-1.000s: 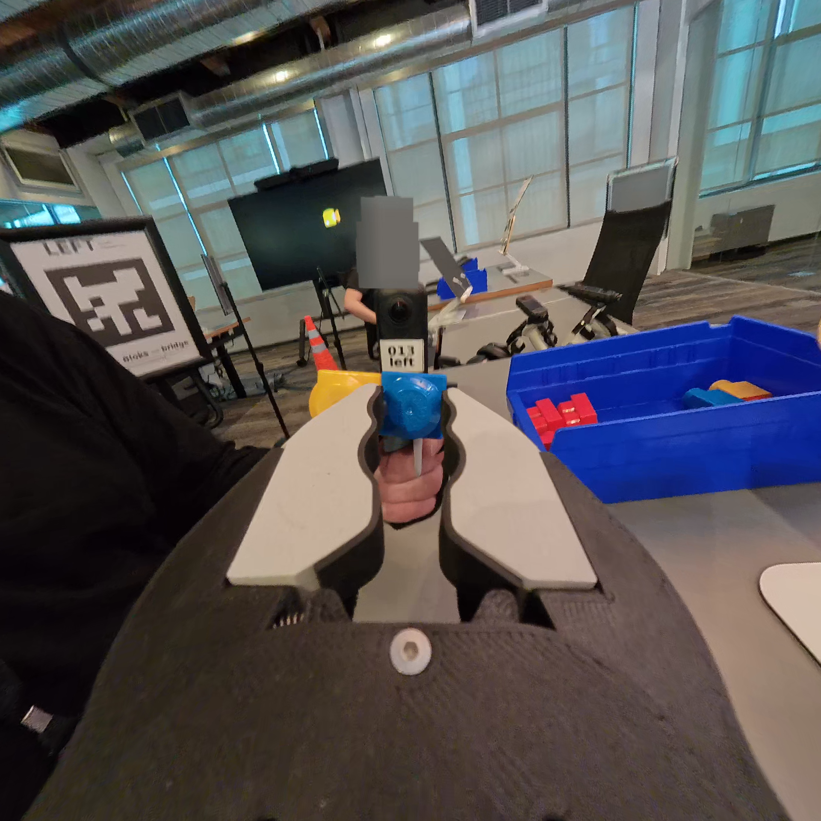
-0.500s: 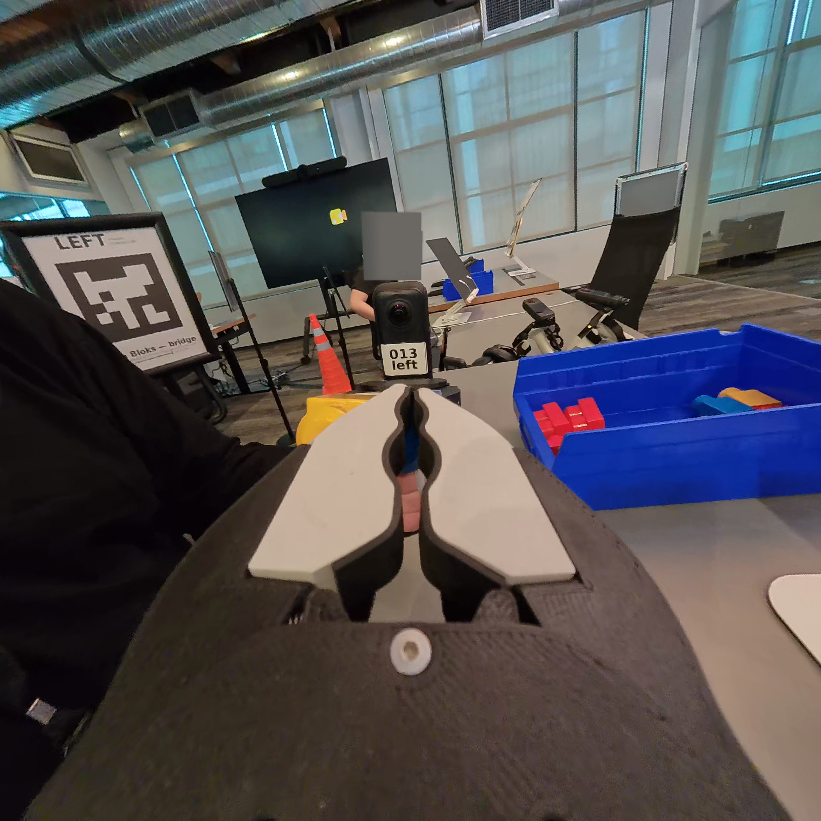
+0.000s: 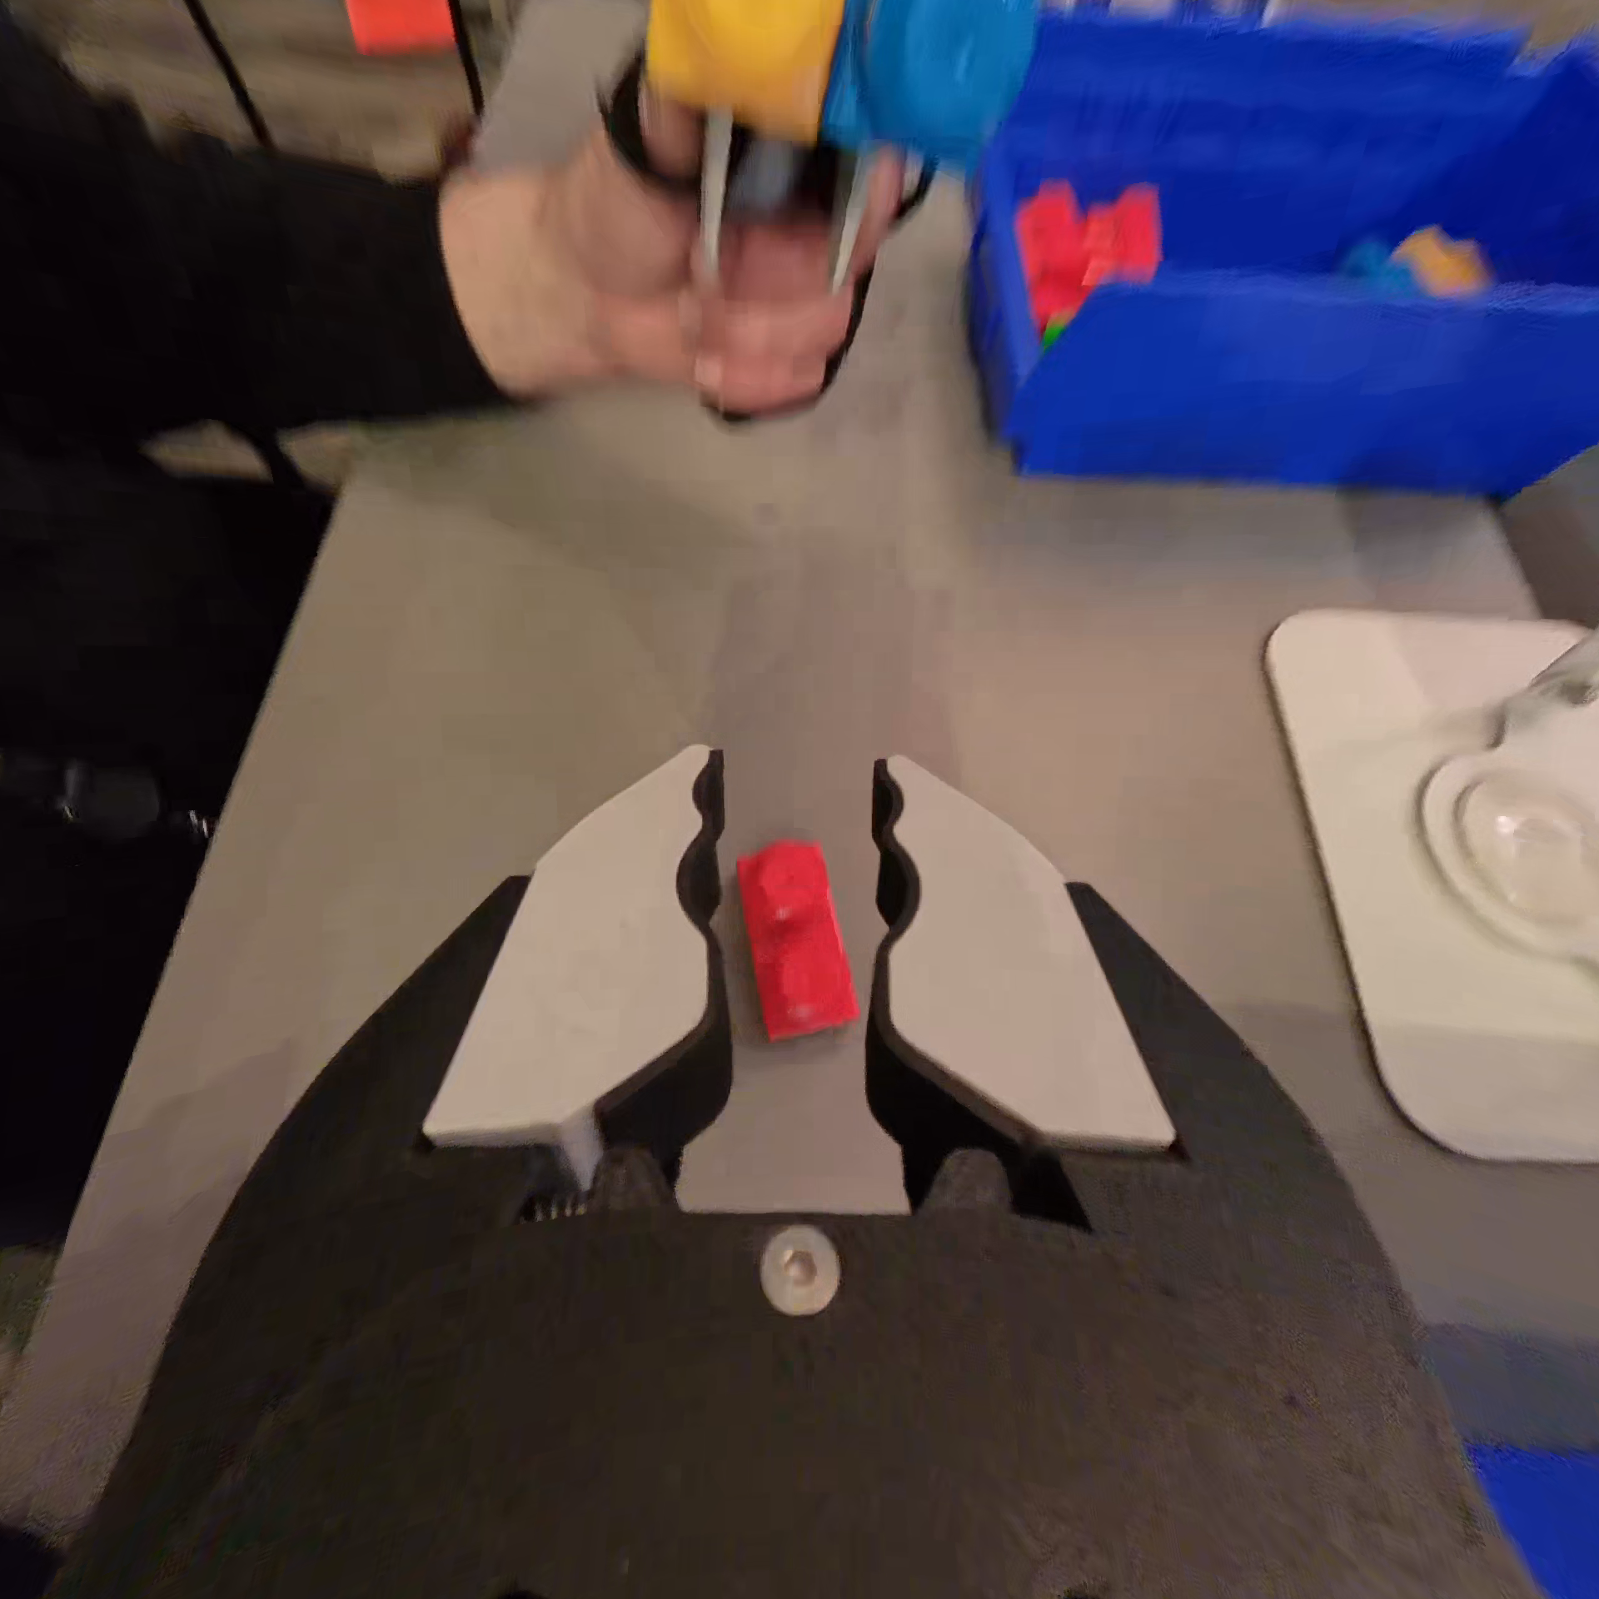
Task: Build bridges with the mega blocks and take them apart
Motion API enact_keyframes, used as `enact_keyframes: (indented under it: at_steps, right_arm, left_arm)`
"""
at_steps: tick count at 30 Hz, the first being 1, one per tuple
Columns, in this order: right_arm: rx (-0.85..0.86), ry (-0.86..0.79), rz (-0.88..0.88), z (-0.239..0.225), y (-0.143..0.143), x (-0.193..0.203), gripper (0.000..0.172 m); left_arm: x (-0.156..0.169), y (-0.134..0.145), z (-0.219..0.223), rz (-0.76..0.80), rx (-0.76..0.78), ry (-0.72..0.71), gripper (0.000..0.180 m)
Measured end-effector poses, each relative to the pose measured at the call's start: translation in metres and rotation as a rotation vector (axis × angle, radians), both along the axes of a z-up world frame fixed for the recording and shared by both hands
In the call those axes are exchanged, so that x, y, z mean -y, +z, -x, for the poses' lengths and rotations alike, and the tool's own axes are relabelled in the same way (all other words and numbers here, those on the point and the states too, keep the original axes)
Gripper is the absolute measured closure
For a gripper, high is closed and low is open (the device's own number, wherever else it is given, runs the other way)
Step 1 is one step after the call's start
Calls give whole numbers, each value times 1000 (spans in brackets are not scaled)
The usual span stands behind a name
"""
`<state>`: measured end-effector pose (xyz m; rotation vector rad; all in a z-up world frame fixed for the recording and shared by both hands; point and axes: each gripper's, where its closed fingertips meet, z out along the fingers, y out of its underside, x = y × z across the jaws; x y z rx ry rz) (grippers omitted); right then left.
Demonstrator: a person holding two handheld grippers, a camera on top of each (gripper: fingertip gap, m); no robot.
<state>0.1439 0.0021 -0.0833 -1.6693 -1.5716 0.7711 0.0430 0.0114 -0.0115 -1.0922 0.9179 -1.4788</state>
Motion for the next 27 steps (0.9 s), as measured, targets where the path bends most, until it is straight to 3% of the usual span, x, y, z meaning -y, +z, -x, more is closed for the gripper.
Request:
enact_keyframes:
  at_steps: [5,15,21,27]
  right_arm:
    - [328,54,39,-13,-62,3,130]
    - [556,87,111,-20,-117,-2,137]
    - [376,92,147,-5,-105,0,137]
    - [-34,-46,184,9,-37,-21,137]
  left_arm:
    - [0,-4,-5,10,-5,-6,178]
    - [-2,-7,-6,-19,-26,24,178]
    - [-2,-10,-10,-102,-97,100,178]
    - [-5,-6,-9,-228,-167,229,178]
